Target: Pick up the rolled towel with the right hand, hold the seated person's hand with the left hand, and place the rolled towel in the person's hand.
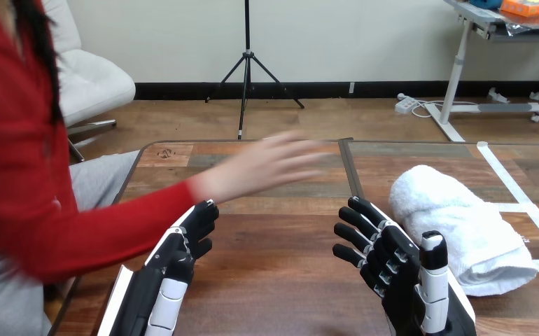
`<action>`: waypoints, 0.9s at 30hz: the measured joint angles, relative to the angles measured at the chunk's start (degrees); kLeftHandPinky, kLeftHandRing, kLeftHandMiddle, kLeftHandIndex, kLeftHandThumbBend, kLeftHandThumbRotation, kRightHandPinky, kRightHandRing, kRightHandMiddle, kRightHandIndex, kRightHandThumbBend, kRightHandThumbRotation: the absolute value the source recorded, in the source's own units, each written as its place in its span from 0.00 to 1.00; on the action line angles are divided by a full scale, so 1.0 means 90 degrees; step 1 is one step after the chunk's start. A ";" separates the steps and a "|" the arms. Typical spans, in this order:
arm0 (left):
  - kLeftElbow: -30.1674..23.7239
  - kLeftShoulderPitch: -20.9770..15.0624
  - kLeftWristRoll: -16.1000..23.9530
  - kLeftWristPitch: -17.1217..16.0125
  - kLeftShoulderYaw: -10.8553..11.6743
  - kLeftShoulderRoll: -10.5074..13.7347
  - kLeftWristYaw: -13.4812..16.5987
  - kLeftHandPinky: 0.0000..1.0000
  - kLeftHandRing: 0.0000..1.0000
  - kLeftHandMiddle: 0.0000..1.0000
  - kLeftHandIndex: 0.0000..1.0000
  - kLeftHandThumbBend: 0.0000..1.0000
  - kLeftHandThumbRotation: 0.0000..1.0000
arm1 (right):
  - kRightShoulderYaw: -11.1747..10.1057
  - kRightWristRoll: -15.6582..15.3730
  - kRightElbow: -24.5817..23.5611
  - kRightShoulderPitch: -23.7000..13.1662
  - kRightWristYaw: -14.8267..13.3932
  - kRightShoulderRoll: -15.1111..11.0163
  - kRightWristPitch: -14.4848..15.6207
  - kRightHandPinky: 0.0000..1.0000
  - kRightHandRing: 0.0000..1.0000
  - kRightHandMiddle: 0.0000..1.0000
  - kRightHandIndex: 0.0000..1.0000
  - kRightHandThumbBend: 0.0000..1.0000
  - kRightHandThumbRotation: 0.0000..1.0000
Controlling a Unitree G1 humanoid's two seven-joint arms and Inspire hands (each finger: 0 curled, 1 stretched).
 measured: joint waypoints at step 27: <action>0.0001 -0.0008 -0.0013 0.0000 0.0065 -0.0008 -0.0015 0.90 0.92 0.90 0.87 0.79 1.00 | -0.0008 -0.0131 0.0045 -0.0051 -0.0005 0.0002 -0.0060 0.86 0.89 0.90 0.90 0.96 1.00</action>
